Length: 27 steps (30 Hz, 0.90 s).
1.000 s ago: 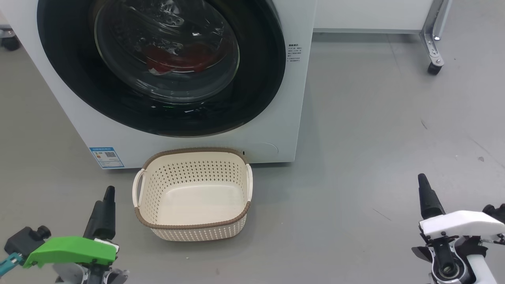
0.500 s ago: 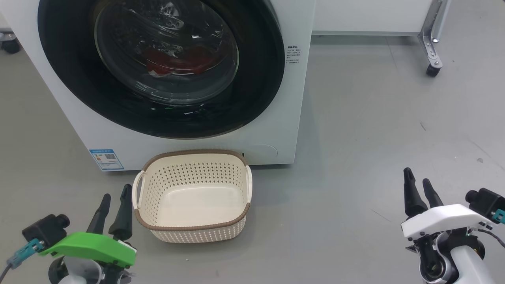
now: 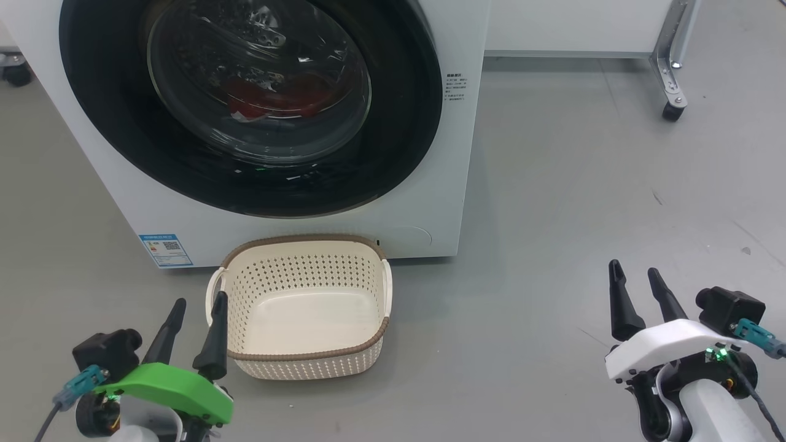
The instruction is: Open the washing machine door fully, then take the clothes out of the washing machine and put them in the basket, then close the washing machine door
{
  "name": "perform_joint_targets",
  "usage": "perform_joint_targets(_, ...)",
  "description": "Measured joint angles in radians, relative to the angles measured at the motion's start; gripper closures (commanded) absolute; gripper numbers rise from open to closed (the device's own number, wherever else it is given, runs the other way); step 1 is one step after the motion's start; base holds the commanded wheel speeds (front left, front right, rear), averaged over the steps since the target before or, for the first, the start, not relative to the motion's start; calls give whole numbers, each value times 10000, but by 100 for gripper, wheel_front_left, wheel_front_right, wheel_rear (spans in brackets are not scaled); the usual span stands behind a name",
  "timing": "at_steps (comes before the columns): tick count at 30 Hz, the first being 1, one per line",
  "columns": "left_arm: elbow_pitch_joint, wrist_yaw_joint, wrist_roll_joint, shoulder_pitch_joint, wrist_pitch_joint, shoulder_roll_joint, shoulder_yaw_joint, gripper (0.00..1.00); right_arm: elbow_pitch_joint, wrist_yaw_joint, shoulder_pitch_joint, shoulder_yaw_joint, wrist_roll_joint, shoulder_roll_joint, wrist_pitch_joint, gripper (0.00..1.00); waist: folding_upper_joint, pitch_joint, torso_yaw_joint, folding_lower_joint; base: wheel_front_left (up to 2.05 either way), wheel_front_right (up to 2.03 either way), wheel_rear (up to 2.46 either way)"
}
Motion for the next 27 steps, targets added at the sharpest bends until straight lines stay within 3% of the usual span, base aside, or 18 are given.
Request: perform_joint_targets(27, 642, 562, 2293, -316, -940, 25, -662, 0, 155, -430, -111, 412, -3198, 29, -928, 0, 0, -37, -41, 0, 0, 0, 0)
